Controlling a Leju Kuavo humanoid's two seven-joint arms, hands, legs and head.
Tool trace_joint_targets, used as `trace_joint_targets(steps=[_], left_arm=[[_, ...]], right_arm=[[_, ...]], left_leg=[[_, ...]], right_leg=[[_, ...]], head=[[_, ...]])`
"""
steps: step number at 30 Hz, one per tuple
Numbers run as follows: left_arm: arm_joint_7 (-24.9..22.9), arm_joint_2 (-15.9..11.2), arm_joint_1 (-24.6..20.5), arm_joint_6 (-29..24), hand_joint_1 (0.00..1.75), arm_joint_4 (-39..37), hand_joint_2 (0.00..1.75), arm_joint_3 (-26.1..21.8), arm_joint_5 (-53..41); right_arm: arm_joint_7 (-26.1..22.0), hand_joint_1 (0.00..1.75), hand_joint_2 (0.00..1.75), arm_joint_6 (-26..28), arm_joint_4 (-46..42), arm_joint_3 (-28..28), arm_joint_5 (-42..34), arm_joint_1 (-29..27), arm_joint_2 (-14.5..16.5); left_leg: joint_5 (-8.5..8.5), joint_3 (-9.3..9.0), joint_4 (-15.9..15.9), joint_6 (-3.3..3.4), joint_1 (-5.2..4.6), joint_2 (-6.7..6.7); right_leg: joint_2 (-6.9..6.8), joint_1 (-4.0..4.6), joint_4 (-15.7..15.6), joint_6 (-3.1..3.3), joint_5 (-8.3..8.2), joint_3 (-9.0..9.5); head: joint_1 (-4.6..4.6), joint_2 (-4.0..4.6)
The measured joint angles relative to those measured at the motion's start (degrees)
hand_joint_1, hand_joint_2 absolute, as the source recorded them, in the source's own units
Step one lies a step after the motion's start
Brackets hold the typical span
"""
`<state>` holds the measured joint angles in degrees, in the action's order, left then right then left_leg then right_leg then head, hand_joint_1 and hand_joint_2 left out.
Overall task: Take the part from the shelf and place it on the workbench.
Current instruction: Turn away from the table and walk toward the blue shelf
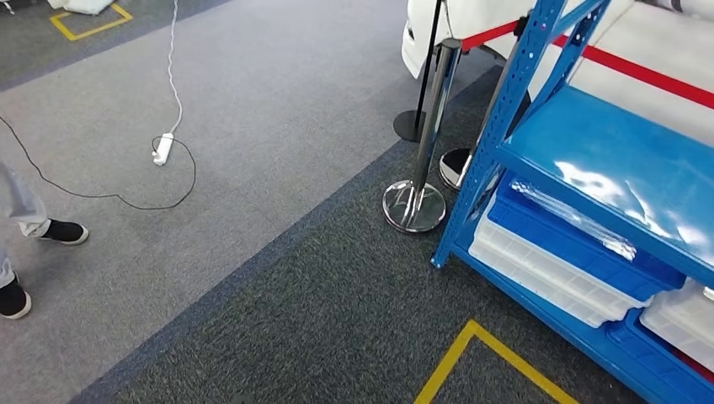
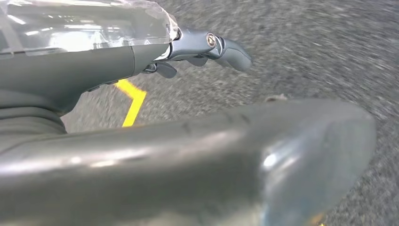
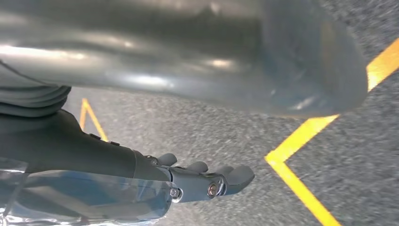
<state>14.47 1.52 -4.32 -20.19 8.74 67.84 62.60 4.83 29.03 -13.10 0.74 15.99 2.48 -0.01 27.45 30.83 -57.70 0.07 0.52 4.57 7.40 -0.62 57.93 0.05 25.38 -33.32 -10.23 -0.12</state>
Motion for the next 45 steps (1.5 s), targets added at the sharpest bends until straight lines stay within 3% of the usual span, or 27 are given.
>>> trace_joint_targets(steps=[2,3,4,6,8,9,10,13,15,17,19,22,24,25,26,28,29,30,31,33,35,37,39,40,42,44,45], left_arm=[[0.57,0.02,-0.29,0.14,0.00,0.00,0.00,0.50,-0.46],[0.92,0.02,-0.41,0.24,0.00,0.00,0.00,0.71,-0.61],[1.28,0.00,-0.48,0.32,0.00,0.00,0.00,0.87,-0.69],[1.86,-0.04,-0.38,0.45,0.00,0.00,0.00,1.01,-0.65],[2.11,-0.04,-0.11,0.54,0.00,0.00,0.00,1.04,-0.57],[2.09,-0.02,-0.04,0.56,0.00,0.00,0.00,1.05,-0.48],[1.98,0.01,-0.03,0.56,0.00,0.00,0.00,1.05,-0.31],[1.04,0.10,0.00,0.40,0.00,0.00,0.00,1.05,0.28],[0.21,0.11,0.03,0.25,0.00,-0.01,0.00,1.05,0.37],[-0.48,0.13,-0.04,0.13,0.00,-0.02,0.00,1.05,0.44],[-0.86,0.14,-0.12,-0.01,0.00,-0.02,0.00,1.05,0.53],[-0.92,0.14,0.15,-0.11,0.00,-0.02,0.00,1.05,0.97],[-0.37,0.14,0.45,-0.04,0.00,-0.02,0.00,1.05,1.25],[0.04,0.14,0.54,0.07,0.00,-0.02,0.00,1.05,1.25],[0.49,0.14,0.57,0.20,0.00,-0.02,0.00,1.05,1.24],[1.19,0.03,0.60,0.43,0.00,-0.07,0.00,1.05,1.23],[1.44,-0.03,0.60,0.52,0.00,-0.10,0.00,1.05,1.24],[1.62,-0.10,0.57,0.61,0.00,-0.14,0.00,1.05,1.26],[1.74,-0.14,0.50,0.74,0.00,-0.18,0.00,1.05,1.30],[1.81,-0.02,0.31,0.93,0.00,-0.19,0.00,1.04,1.37],[1.73,0.07,0.26,0.96,0.00,-0.21,0.00,1.03,1.41],[1.51,0.03,0.51,0.93,0.00,-0.23,0.00,1.03,1.42],[1.24,0.02,0.76,0.90,0.00,-0.24,0.00,1.03,1.41],[1.15,0.02,0.78,0.89,0.00,-0.24,0.00,1.03,1.40],[0.98,0.03,0.72,0.82,0.00,-0.24,0.00,1.03,1.39],[0.79,-0.03,0.70,0.72,0.00,-0.27,0.00,1.03,1.39],[0.71,-0.06,0.70,0.66,0.00,-0.30,0.00,1.03,1.38]], right_arm=[[-1.47,0.00,0.00,0.18,0.45,0.13,0.56,0.02,0.02],[-1.74,0.00,0.00,0.23,0.66,0.19,0.81,0.08,0.04],[-1.80,0.00,0.00,0.25,0.81,0.23,1.05,0.24,0.07],[-1.63,0.00,0.00,0.26,1.01,0.26,1.48,0.75,0.13],[-1.25,0.00,0.00,0.26,1.22,0.26,1.83,1.05,0.16],[-1.02,0.00,0.00,0.27,1.34,0.26,2.02,1.01,0.17],[-0.77,0.00,0.00,0.29,1.45,0.26,2.18,0.91,0.19],[0.40,0.00,0.00,0.45,1.73,0.26,2.35,0.64,0.19],[1.17,0.00,0.00,0.60,1.81,0.27,2.28,0.58,0.20],[1.73,0.00,0.00,0.75,1.95,0.29,2.17,0.39,0.20],[1.98,0.00,0.00,0.80,2.10,0.31,2.09,0.25,0.19],[1.77,0.00,0.00,0.75,2.13,0.36,1.95,0.31,0.19],[1.24,0.00,0.00,0.63,2.13,0.53,1.68,0.25,0.19],[0.93,0.00,0.00,0.56,2.13,0.69,1.50,0.21,0.19],[0.59,0.00,0.00,0.47,2.13,0.85,1.33,0.17,0.19],[0.00,0.00,0.00,0.32,2.13,1.05,1.14,0.20,0.23],[-0.23,0.00,0.00,0.25,2.13,1.11,1.09,0.25,0.26],[-0.46,0.00,0.00,0.17,2.13,1.17,1.07,0.25,0.28],[-0.65,0.00,0.00,0.10,2.14,1.22,1.05,0.18,0.31],[-0.95,0.00,0.00,-0.01,2.19,1.28,1.09,-0.08,0.30],[-1.03,0.00,0.00,-0.07,2.23,1.31,1.24,-0.03,0.38],[-1.03,0.00,0.00,-0.12,2.24,1.31,1.35,0.28,0.45],[-1.03,0.00,0.00,-0.14,2.24,1.31,1.37,0.41,0.46],[-1.02,0.00,0.00,-0.14,2.25,1.31,1.37,0.34,0.46],[-0.96,0.00,0.00,-0.14,2.27,1.31,1.37,0.19,0.45],[-0.86,0.00,0.00,-0.16,2.28,1.31,1.45,0.24,0.49],[-0.81,0.00,0.00,-0.17,2.28,1.31,1.51,0.26,0.51]], left_leg=[[-0.38,-0.24,0.39,0.51,0.03,-1.23],[-0.65,-0.39,0.71,0.90,0.14,-1.89],[-0.92,-0.45,1.05,1.26,0.28,-2.67],[-1.10,-0.47,1.34,1.66,0.19,-4.31],[-0.95,-0.43,1.25,1.70,0.04,-6.07],[-0.82,-0.45,1.18,1.65,0.02,-6.94],[-0.68,-0.50,1.10,1.54,0.03,-7.67],[-0.05,-0.96,0.81,0.81,-0.13,-9.53],[0.37,-1.31,0.73,0.04,-0.36,-10.51],[0.67,-1.77,0.81,-0.70,-0.37,-11.56],[2.06,-1.59,-0.71,-1.33,-0.11,-10.21],[7.65,2.87,-10.99,-1.79,0.17,-5.88],[8.94,5.55,-16.22,-1.76,0.17,-5.20],[7.75,5.46,-15.58,-1.59,0.16,-5.07],[5.57,4.33,-12.65,-1.30,0.14,-4.70],[1.30,1.11,-4.52,-0.40,0.12,-1.93],[0.22,-0.05,-1.65,-0.08,0.09,-0.60],[-0.08,-0.62,-0.17,0.14,0.03,0.39],[0.04,-0.76,0.18,0.24,-0.05,0.41],[-0.30,-1.08,0.91,0.56,0.11,-0.92],[-0.78,-1.43,1.83,1.14,0.44,-2.62],[-0.86,-1.50,2.09,1.42,0.36,-4.55],[-0.70,-1.47,1.99,1.32,0.25,-6.45],[-0.57,-1.50,1.91,1.21,0.26,-7.28],[-0.14,-1.63,1.50,0.76,0.34,-8.68],[0.51,-1.69,1.01,0.00,0.15,-9.82],[0.79,-1.78,0.84,-0.42,0.02,-10.32]], right_leg=[[0.89,-0.13,-0.12,-0.84,-0.08,-0.27],[0.16,-0.06,0.25,-1.15,0.31,-0.48],[-1.33,-0.01,1.59,-1.40,1.34,-1.13],[-5.19,-0.07,7.70,-1.85,4.91,-3.93],[-6.77,-0.32,14.41,-2.33,7.56,-7.06],[-7.07,-0.45,15.32,-2.51,7.39,-7.40],[-7.37,-0.56,13.88,-2.62,6.19,-6.53],[-10.45,-0.48,2.90,-2.19,1.67,-0.52],[-11.38,-0.14,0.18,-1.30,1.21,0.76],[-10.01,-0.11,0.17,-0.51,1.10,0.65],[-8.73,-0.36,-0.15,0.22,0.83,0.80],[-6.76,-0.42,-0.30,1.02,0.58,0.77],[-5.06,-0.20,-0.24,1.16,0.56,0.73],[-4.15,-0.08,-0.22,1.16,0.56,0.80],[-3.27,0.02,-0.21,1.15,0.56,0.93],[-1.68,0.20,-0.11,1.01,0.57,1.05],[-0.93,0.17,-0.02,0.78,0.53,0.91],[-0.26,0.06,0.04,0.47,0.46,0.69],[0.44,-0.09,0.05,0.04,0.33,0.44],[1.02,-0.14,0.05,-0.75,0.21,0.08],[-1.94,0.11,2.68,-1.21,1.98,-1.24],[-5.77,-0.04,9.70,-1.57,5.69,-4.73],[-6.96,-0.43,15.30,-2.02,7.46,-7.56],[-7.21,-0.63,15.03,-2.21,6.66,-7.39],[-8.49,-0.95,8.42,-2.47,3.07,-3.82],[-10.35,-0.79,2.18,-2.02,0.92,-0.46],[-10.78,-0.62,0.91,-1.59,0.77,0.12]], head=[[0.01,0.01],[0.02,0.00],[0.03,0.00],[0.04,-0.01],[0.03,0.00],[0.03,0.00],[0.03,-0.01],[0.03,-0.01],[0.03,-0.01],[0.03,-0.01],[0.01,0.00],[0.01,0.01],[0.01,0.00],[0.01,-0.01],[0.01,-0.01],[0.01,0.00],[0.01,0.00],[0.01,0.00],[0.01,-0.01],[0.01,-0.01],[0.04,0.01],[0.06,0.01],[0.05,0.00],[0.05,0.00],[0.05,-0.01],[0.04,-0.01],[0.03,-0.01]])
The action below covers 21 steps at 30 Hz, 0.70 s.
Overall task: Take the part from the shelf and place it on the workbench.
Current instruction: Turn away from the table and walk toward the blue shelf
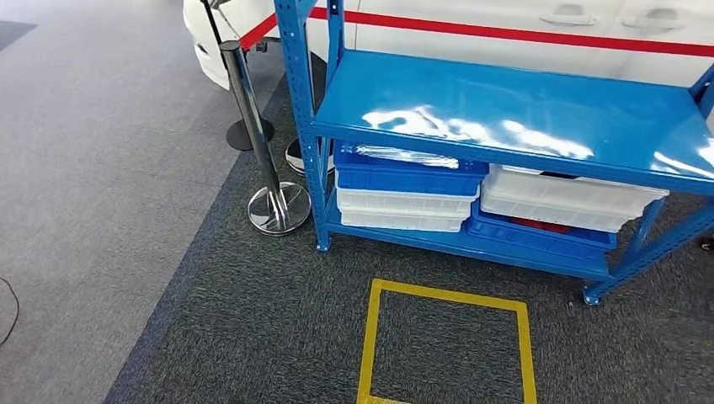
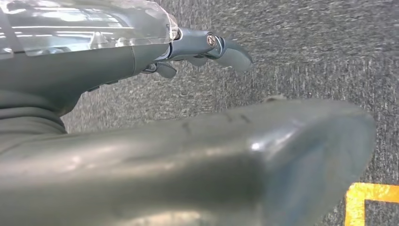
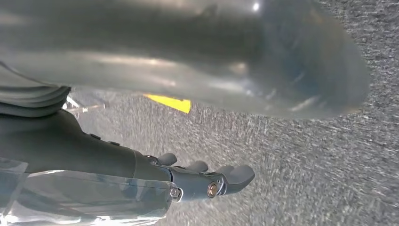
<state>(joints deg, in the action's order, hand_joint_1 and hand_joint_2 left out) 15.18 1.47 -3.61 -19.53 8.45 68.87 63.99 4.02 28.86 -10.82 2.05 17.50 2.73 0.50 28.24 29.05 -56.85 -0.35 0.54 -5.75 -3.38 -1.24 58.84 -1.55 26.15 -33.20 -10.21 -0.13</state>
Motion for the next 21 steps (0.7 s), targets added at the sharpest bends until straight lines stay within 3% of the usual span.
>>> trace_joint_targets(steps=[3,5,7,9,10,12,14,16,18,19,21], left_arm=[[-0.05,-0.03,-0.19,-0.07,0.00,-0.03,0.00,0.00,-0.07],[-0.03,-0.03,-0.29,-0.06,0.00,-0.03,0.00,0.02,-0.16],[-0.08,-0.05,-0.10,0.02,0.00,-0.04,0.00,0.07,-0.20],[-0.13,-0.08,0.20,0.13,0.00,-0.05,0.00,0.15,-0.12],[-0.10,-0.09,0.29,0.18,0.00,-0.05,0.00,0.19,-0.02],[0.18,-0.10,0.33,0.19,0.00,-0.05,0.00,0.19,0.29],[0.66,-0.28,0.36,0.07,0.00,-0.15,0.00,0.17,0.76],[1.03,-0.41,0.35,-0.15,0.00,-0.26,0.00,0.15,1.07],[1.16,-0.28,0.19,-0.30,0.00,-0.27,0.00,0.14,1.09],[1.16,-0.21,0.12,-0.34,0.00,-0.27,0.00,0.13,1.10],[1.07,-0.04,0.15,-0.40,0.00,-0.27,0.00,0.12,1.15]], right_arm=[[0.28,0.00,0.00,0.04,0.08,0.01,0.09,-0.22,0.03],[0.53,0.00,0.00,0.19,0.13,0.02,0.07,-0.29,0.08],[0.63,0.00,0.00,0.42,0.13,0.03,-0.01,-0.25,0.18],[0.60,0.00,0.00,0.58,0.13,0.05,-0.05,-0.31,0.24],[0.56,0.00,0.00,0.62,0.13,0.06,0.00,-0.38,0.25],[0.44,0.00,0.00,0.62,0.13,0.07,0.28,-0.49,0.28],[0.28,0.00,0.00,0.55,0.14,0.07,0.64,-0.46,0.51],[0.09,0.00,0.00,0.45,0.15,0.07,0.85,-0.48,0.70],[-0.04,0.00,0.00,0.41,0.16,0.07,0.90,-0.71,0.67],[-0.11,0.00,0.00,0.40,0.17,0.07,0.91,-0.81,0.66],[-0.38,0.00,0.00,0.40,0.20,0.07,0.99,-0.71,0.64]], left_leg=[[0.44,-0.64,-0.06,-1.10,0.06,-0.97],[2.46,0.14,-2.60,-1.59,0.37,1.23],[6.44,3.24,-9.57,-1.75,0.54,4.17],[8.76,6.43,-16.16,-1.69,0.55,5.03],[8.24,6.88,-16.79,-1.50,0.52,5.17],[4.26,4.75,-11.43,-0.66,0.31,6.00],[0.91,1.65,-3.88,0.42,0.06,8.55],[0.23,0.56,-0.80,0.79,-0.23,9.86],[-0.18,0.26,-0.11,0.95,-0.26,8.70],[-0.49,-0.01,0.39,1.23,-0.11,7.99],[-1.05,-0.40,1.34,1.62,0.24,6.41]], right_leg=[[1.51,0.20,-0.19,1.34,0.01,-0.24],[2.63,-0.01,-0.46,2.15,-0.28,-0.19],[3.77,0.05,-0.52,2.73,-0.43,-0.30],[5.25,0.38,-0.45,3.01,-0.51,-0.48],[6.11,0.57,-0.39,3.06,-0.53,-0.52],[7.88,0.93,-0.29,3.07,-0.55,-0.43],[9.41,1.05,-0.17,2.89,-0.64,-0.48],[10.64,0.78,-0.14,2.35,-0.88,-0.84],[11.38,0.57,-0.21,1.62,-1.13,-1.10],[10.48,0.66,0.21,1.31,-0.83,-1.33],[7.01,0.87,3.98,0.91,1.61,-3.20]], head=[[-0.02,0.01],[-0.02,0.00],[-0.03,0.00],[-0.03,0.00],[-0.02,0.01],[-0.02,0.01],[-0.02,0.00],[-0.02,0.01],[-0.02,0.00],[-0.01,0.00],[0.00,0.01]])
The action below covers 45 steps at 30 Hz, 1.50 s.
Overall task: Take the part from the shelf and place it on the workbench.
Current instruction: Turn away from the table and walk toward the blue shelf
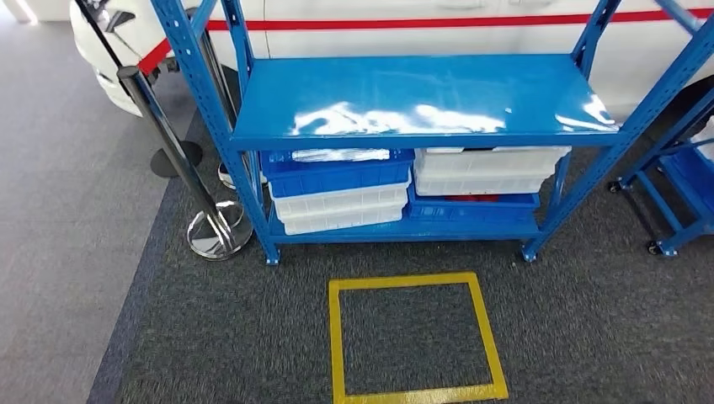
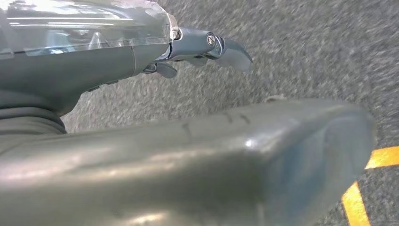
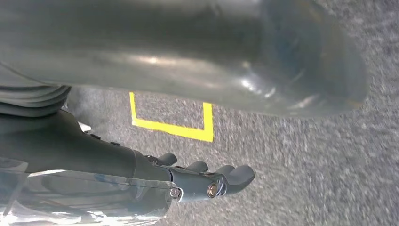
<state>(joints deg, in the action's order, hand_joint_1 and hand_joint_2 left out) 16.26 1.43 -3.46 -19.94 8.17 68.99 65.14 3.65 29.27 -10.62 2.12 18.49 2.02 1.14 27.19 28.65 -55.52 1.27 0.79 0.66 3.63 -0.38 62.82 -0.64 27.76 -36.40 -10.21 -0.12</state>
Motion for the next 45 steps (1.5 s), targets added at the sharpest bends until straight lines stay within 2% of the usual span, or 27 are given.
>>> trace_joint_targets(steps=[1,2,3,4,5,7,9,12,14,15,17,18,19,20,21,22,23,24,25,28,32,38,40,42,43,45], left_arm=[[-0.05,0.03,0.09,0.00,0.00,0.00,0.00,-0.02,0.15],[-0.10,0.07,0.19,0.03,0.00,0.00,0.00,-0.07,0.46],[-0.04,0.15,0.24,0.11,0.00,0.00,0.00,-0.17,1.02],[0.16,0.27,0.24,0.25,0.00,0.00,0.00,-0.38,1.79],[0.47,0.42,0.19,0.43,0.00,0.00,0.00,-0.73,2.61],[1.33,0.69,0.08,0.69,0.00,0.00,0.00,-1.64,4.03],[2.15,0.77,-0.09,0.82,0.00,0.00,0.00,-2.57,4.91],[3.32,0.76,-0.39,1.23,0.00,0.00,0.00,-3.87,6.00],[4.30,0.76,-0.55,1.75,0.00,0.00,0.00,-4.63,6.54],[4.74,0.75,-0.59,2.09,0.00,0.00,0.00,-4.93,6.74],[5.17,0.73,-0.56,2.67,0.00,0.00,0.00,-5.40,7.01],[5.23,0.71,-0.51,2.88,0.00,0.00,0.00,-5.60,7.02],[5.25,0.70,-0.47,3.04,0.00,0.00,0.00,-5.72,6.98],[5.27,0.69,-0.46,3.16,0.00,0.00,0.00,-5.79,6.95],[5.27,0.68,-0.48,3.25,0.00,0.00,0.00,-5.85,6.97],[5.27,0.63,-0.51,3.33,0.00,0.00,0.00,-5.92,7.00],[5.28,0.52,-0.55,3.40,0.00,-0.01,0.00,-6.01,7.07],[5.31,0.43,-0.63,3.53,0.00,-0.02,0.00,-6.09,7.17],[5.37,0.36,-0.70,3.71,0.00,-0.03,0.00,-6.20,7.37],[5.51,0.38,-0.77,4.29,0.00,-0.04,0.00,-6.86,8.15],[6.17,0.30,-0.76,4.20,0.00,-0.04,0.00,-7.56,8.67],[5.32,0.43,-0.73,4.95,0.00,-0.04,0.00,-9.68,12.03],[4.35,0.39,-0.76,5.34,0.00,-0.04,0.00,-10.33,12.60],[3.95,0.44,-0.78,5.70,0.00,-0.04,0.00,-10.84,12.95],[3.84,0.50,-0.77,5.80,0.00,-0.03,0.00,-11.09,13.08],[3.72,0.62,-0.75,5.90,0.00,-0.02,0.00,-11.42,13.08]], right_arm=[[-0.26,0.00,0.00,-0.03,0.00,0.00,0.06,0.13,-0.01],[-0.54,0.00,0.00,-0.11,0.00,0.00,0.13,0.25,-0.02],[-0.85,0.00,0.00,-0.32,0.00,0.00,0.22,0.34,-0.05],[-1.15,0.00,0.00,-0.64,0.00,0.00,0.34,0.34,-0.10],[-1.41,0.00,0.00,-1.01,0.00,0.00,0.47,0.29,-0.17],[-1.85,0.00,0.00,-1.67,0.00,0.00,0.69,0.21,-0.30],[-2.03,0.00,0.00,-2.05,0.00,0.00,0.78,0.34,-0.38],[-1.96,0.00,0.00,-2.25,0.00,0.00,0.74,0.45,-0.53],[-1.95,0.00,0.00,-2.31,0.00,0.00,0.68,0.46,-0.62],[-1.94,0.00,0.00,-2.35,0.00,0.00,0.66,0.47,-0.64],[-1.82,0.00,0.00,-2.45,0.00,0.01,0.59,0.46,-0.67],[-1.70,0.00,0.00,-2.48,0.00,0.02,0.54,0.43,-0.67],[-1.54,0.00,0.00,-2.48,0.00,0.04,0.48,0.39,-0.68],[-1.40,0.00,0.00,-2.47,0.00,0.07,0.42,0.36,-0.68],[-1.26,0.00,0.00,-2.45,0.00,0.11,0.36,0.34,-0.68],[-1.17,0.00,0.00,-2.42,0.00,0.15,0.32,0.33,-0.67],[-1.11,0.00,0.00,-2.40,0.01,0.19,0.32,0.35,-0.58],[-1.03,0.00,0.00,-2.39,0.01,0.22,0.37,0.38,-0.53],[-0.95,0.00,0.00,-2.39,0.02,0.23,0.46,0.40,-0.51],[-0.75,0.00,0.00,-2.44,0.02,0.24,0.81,0.34,-0.58],[-0.71,0.00,0.00,-2.58,0.02,0.24,1.06,0.30,-0.49],[-0.57,0.00,0.00,-3.59,0.02,0.24,2.35,0.42,-0.51],[-0.32,0.00,0.00,-3.77,0.02,0.23,2.51,0.58,-0.50],[-0.13,0.00,0.00,-3.84,0.02,0.24,2.49,0.76,-0.57],[-0.11,0.00,0.00,-3.86,0.02,0.23,2.45,0.84,-0.62],[-0.12,0.00,0.00,-3.88,0.02,0.24,2.30,0.93,-0.73]], left_leg=[[-0.01,-0.04,0.12,0.12,-0.09,-0.79],[0.03,-0.01,0.10,0.13,-0.12,-1.50],[0.12,0.00,0.07,0.06,-0.12,-2.14],[0.24,-0.05,0.04,-0.07,-0.07,-2.66],[0.38,-0.15,-0.03,-0.29,0.03,-3.01],[0.86,-0.34,-0.51,-1.01,0.30,-3.52],[1.50,-0.20,-1.27,-1.92,0.22,-3.82],[1.84,-0.32,-1.44,-2.89,0.16,-3.93],[3.15,0.16,-3.04,-3.40,0.42,-3.07],[4.71,1.28,-5.54,-3.54,0.48,-2.48],[8.43,4.90,-13.31,-3.57,0.46,-1.61],[9.54,6.68,-16.84,-3.49,0.44,-1.46],[9.56,7.71,-18.62,-3.31,0.41,-1.38],[8.46,7.78,-18.25,-3.00,0.33,-1.33],[6.36,6.73,-15.52,-2.51,0.14,-1.26],[4.01,5.05,-11.39,-1.82,-0.15,-1.09],[2.35,3.45,-7.50,-1.12,-0.41,-0.90],[1.30,2.28,-4.52,-0.70,-0.67,-0.74],[1.00,1.74,-2.86,-0.83,-0.77,-0.60],[0.98,1.65,-2.08,-1.76,-0.95,-0.53],[0.92,1.65,-2.13,-1.27,-1.28,-0.55],[0.95,1.65,-2.20,-1.09,-1.33,-0.55],[1.14,1.59,-2.00,-0.41,-1.56,-0.60],[1.25,0.65,-0.73,0.80,-1.51,-0.62],[1.21,-0.07,0.13,1.27,-1.28,-0.63],[1.02,-1.11,0.88,1.50,-0.88,-0.85]], right_leg=[[-1.70,-0.05,3.40,-0.25,1.94,-1.72],[-2.53,-0.24,7.12,-0.52,3.73,-3.57],[-2.94,-0.50,10.00,-0.83,4.73,-4.94],[-3.19,-0.81,11.11,-1.15,4.69,-5.35],[-3.40,-1.13,9.98,-1.45,3.60,-4.57],[-4.08,-1.66,2.79,-1.97,0.25,-0.48],[-4.37,-1.61,-2.70,-1.55,-1.26,2.51],[-4.00,-1.26,-3.37,0.05,-1.04,2.82],[-3.83,-1.25,-3.51,0.87,-1.10,2.83],[-3.74,-1.26,-3.59,1.22,-1.14,2.86],[-3.54,-0.99,-3.59,1.67,-1.10,2.83],[-3.36,-0.77,-3.58,1.81,-1.08,2.83],[-3.13,-0.55,-3.57,1.91,-1.06,2.87],[-2.86,-0.33,-3.57,1.96,-1.04,2.97],[-2.58,-0.12,-3.57,2.00,-1.03,3.13],[-2.32,0.00,-3.58,2.02,-1.02,3.27],[-2.13,0.20,-3.55,1.99,-0.99,3.35],[-1.97,0.24,-3.51,1.88,-1.00,3.31],[-1.90,0.29,-3.44,1.82,-0.90,3.18],[-1.89,0.11,-3.32,1.53,-0.81,2.97],[-1.88,-0.24,-3.45,0.99,-1.06,3.06],[-1.86,-0.32,-3.68,0.74,-1.15,3.19],[-1.82,-0.49,-3.56,0.18,-1.76,3.25],[-2.02,-0.57,-2.73,-0.54,-2.73,3.20],[-2.28,-0.44,-1.73,-0.68,-2.60,2.85],[-2.68,-0.51,1.63,-0.71,-0.01,0.86]], head=[[0.01,0.01],[0.00,0.00],[0.00,-0.01],[0.00,-0.01],[0.00,-0.01],[0.00,0.01],[-0.01,0.01],[-0.03,0.00],[-0.03,0.00],[-0.04,0.00],[-0.04,0.00],[-0.04,0.00],[-0.04,0.01],[-0.04,0.01],[-0.04,0.01],[-0.04,0.01],[-0.03,0.01],[-0.02,0.01],[-0.01,0.01],[-0.01,0.00],[0.00,-0.01],[0.00,-0.01],[-0.01,-0.01],[-0.01,0.00],[-0.01,0.01],[0.00,0.01]])
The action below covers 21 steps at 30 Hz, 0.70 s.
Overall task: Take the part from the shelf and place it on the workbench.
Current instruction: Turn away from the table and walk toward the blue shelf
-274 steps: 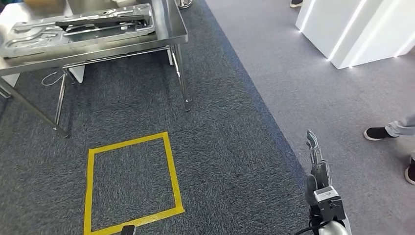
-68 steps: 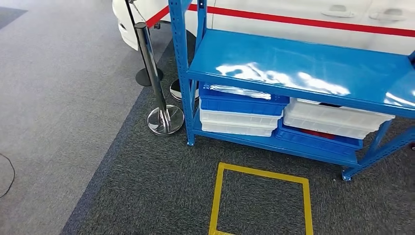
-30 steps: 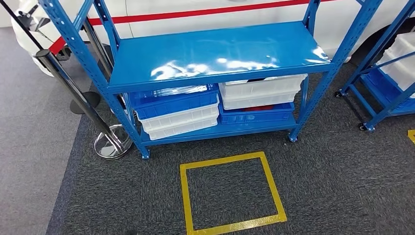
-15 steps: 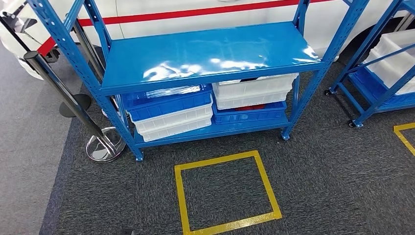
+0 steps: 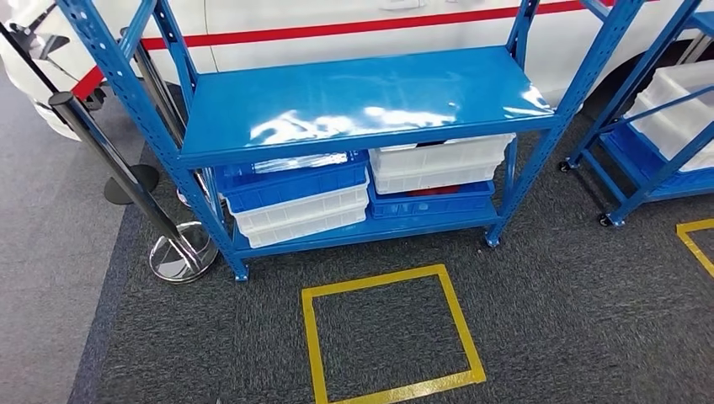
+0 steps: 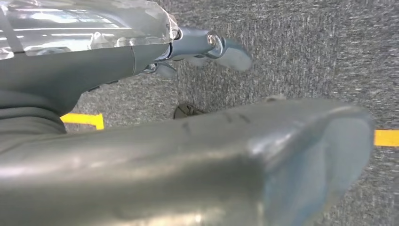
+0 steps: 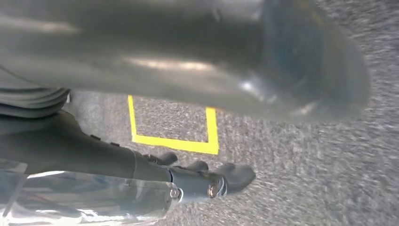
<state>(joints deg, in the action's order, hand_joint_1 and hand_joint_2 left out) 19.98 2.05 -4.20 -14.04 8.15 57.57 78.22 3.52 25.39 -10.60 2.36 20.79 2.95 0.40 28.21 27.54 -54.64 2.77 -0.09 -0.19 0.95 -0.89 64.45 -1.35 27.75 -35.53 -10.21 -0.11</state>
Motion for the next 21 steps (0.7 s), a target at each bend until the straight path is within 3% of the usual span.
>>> trace_joint_targets(steps=[2,3,4,5,7,8,10,11,13,14,18,19,21], left_arm=[[-0.12,0.00,0.06,-0.03,0.00,0.00,0.00,-0.08,-0.02],[-0.21,0.01,0.14,-0.08,0.00,0.00,0.00,-0.09,-0.03],[-0.34,0.02,0.21,-0.16,0.00,0.00,0.00,-0.09,-0.04],[-0.51,0.03,0.26,-0.26,0.00,0.00,0.00,-0.09,-0.07],[-0.80,-0.07,0.31,-0.49,0.00,-0.03,0.00,-0.09,-0.11],[-0.91,-0.15,0.27,-0.61,0.00,-0.05,0.00,-0.09,-0.13],[-1.08,-0.30,0.11,-0.84,0.00,-0.11,0.00,-0.08,-0.17],[-1.15,-0.26,0.02,-0.91,0.00,-0.11,0.00,-0.07,-0.19],[-1.26,-0.22,-0.12,-1.00,0.00,-0.10,0.00,-0.07,-0.21],[-1.31,-0.20,-0.16,-1.02,0.00,-0.09,0.00,-0.07,-0.26],[-1.62,-0.11,-0.29,-1.23,0.00,-0.09,0.00,-0.07,-1.01],[-1.73,-0.08,-0.29,-1.32,0.00,-0.09,0.00,-0.06,-1.11],[-1.86,-0.01,-0.31,-1.48,0.00,-0.09,0.00,-0.05,-1.18]], right_arm=[[0.01,0.00,0.00,0.01,0.00,0.01,-0.17,-0.01,-0.02],[0.03,0.00,0.00,0.03,0.00,0.01,-0.25,-0.08,-0.04],[0.06,0.00,0.00,0.04,0.01,0.02,-0.33,-0.19,-0.04],[0.13,0.00,0.00,0.07,0.01,0.04,-0.42,-0.32,-0.08],[0.25,0.00,0.00,0.12,0.07,0.09,-0.55,-0.65,-0.08],[0.26,0.00,0.00,0.15,0.14,0.12,-0.61,-0.72,-0.05],[0.22,0.00,0.00,0.23,0.27,0.17,-0.67,-0.74,0.04],[0.20,0.00,0.00,0.29,0.28,0.20,-0.69,-0.66,0.03],[0.25,0.00,0.00,0.37,0.29,0.26,-0.73,-0.74,0.01],[0.27,0.00,0.00,0.40,0.30,0.29,-0.77,-0.80,0.00],[0.32,0.00,0.00,0.46,0.31,0.59,-1.00,-0.88,0.00],[0.32,0.00,0.00,0.48,0.31,0.69,-1.07,-0.88,0.00],[0.35,0.00,0.00,0.53,0.30,0.88,-1.19,-0.83,0.00]], left_leg=[[0.11,-0.32,-0.02,-0.32,0.25,-0.30],[0.25,-0.52,-0.10,-0.70,0.45,-0.41],[0.51,-0.85,-0.22,-1.20,0.77,-0.46],[0.89,-1.32,-0.42,-1.81,1.21,-0.46],[2.07,-2.19,-1.19,-3.29,1.97,-0.46],[2.66,-2.17,-1.79,-3.95,2.13,-0.47],[3.58,-1.92,-2.65,-4.92,2.03,-0.55],[3.72,-1.86,-2.93,-5.19,2.10,-0.58],[3.87,-1.63,-4.39,-5.56,2.34,-0.58],[4.37,-0.64,-6.46,-5.60,2.42,-0.54],[9.57,7.29,-19.29,-5.14,1.96,-0.45],[9.37,8.43,-20.13,-4.80,1.66,-0.44],[5.51,7.82,-15.88,-3.22,0.71,-0.40]], right_leg=[[-0.11,-0.33,5.98,-0.42,3.29,-3.69],[-0.18,-0.64,8.00,-0.80,3.87,-5.07],[-0.29,-0.99,8.24,-1.17,3.31,-5.54],[-0.45,-1.41,6.31,-1.70,1.56,-4.88],[-0.79,-2.16,-0.19,-2.87,-2.36,-2.39],[-0.94,-2.25,-2.36,-2.59,-3.07,-1.66],[-0.85,-1.98,-2.71,-0.87,-2.52,-1.95],[-0.82,-1.88,-2.48,0.28,-2.17,-2.05],[-0.66,-1.67,-2.37,1.31,-1.75,-1.64],[-0.62,-1.53,-2.51,1.69,-1.54,-1.23],[-0.33,-0.48,-2.84,2.85,-0.76,-0.12],[-0.17,-0.07,-2.84,3.07,-0.56,0.17],[0.06,0.83,-2.92,3.42,-0.20,0.94]], head=[[0.00,0.00],[0.00,0.00],[0.00,0.00],[0.00,-0.01],[0.05,-0.01],[0.12,-0.01],[0.15,-0.01],[0.12,-0.01],[0.08,-0.01],[0.08,-0.01],[0.08,-0.01],[0.08,-0.02],[0.08,-0.01]])
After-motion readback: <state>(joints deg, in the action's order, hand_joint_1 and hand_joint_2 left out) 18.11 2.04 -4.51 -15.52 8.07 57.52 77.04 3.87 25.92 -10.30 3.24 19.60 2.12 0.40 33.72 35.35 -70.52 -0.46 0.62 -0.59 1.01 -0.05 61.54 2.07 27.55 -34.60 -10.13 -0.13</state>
